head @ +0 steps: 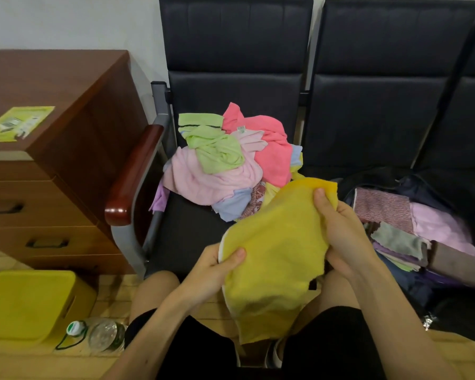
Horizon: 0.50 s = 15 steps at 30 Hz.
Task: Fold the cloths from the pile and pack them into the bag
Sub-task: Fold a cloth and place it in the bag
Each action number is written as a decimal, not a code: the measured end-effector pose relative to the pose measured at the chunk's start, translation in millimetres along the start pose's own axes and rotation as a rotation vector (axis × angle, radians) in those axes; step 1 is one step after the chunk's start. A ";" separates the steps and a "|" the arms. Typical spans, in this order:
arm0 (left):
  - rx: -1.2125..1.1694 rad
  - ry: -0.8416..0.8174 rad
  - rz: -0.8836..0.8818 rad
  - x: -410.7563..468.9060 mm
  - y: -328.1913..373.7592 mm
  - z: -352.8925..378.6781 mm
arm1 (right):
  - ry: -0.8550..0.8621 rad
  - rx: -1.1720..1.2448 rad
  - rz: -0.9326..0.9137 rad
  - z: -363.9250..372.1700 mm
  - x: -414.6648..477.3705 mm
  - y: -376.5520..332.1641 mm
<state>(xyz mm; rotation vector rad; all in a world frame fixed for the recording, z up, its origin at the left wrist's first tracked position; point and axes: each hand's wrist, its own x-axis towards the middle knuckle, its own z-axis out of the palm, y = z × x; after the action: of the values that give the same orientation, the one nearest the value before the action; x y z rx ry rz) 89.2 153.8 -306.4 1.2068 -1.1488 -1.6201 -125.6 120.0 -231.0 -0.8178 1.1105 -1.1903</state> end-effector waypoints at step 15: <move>-0.366 0.274 -0.063 28.2 62.0 -4.0 | -0.386 -0.093 0.283 -14.1 -36.6 80.1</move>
<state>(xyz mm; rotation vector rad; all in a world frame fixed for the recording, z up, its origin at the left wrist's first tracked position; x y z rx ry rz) 91.3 109.6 -254.5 1.1839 -0.6167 -1.5689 -115.9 173.8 -301.4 -0.8846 0.9288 -0.7127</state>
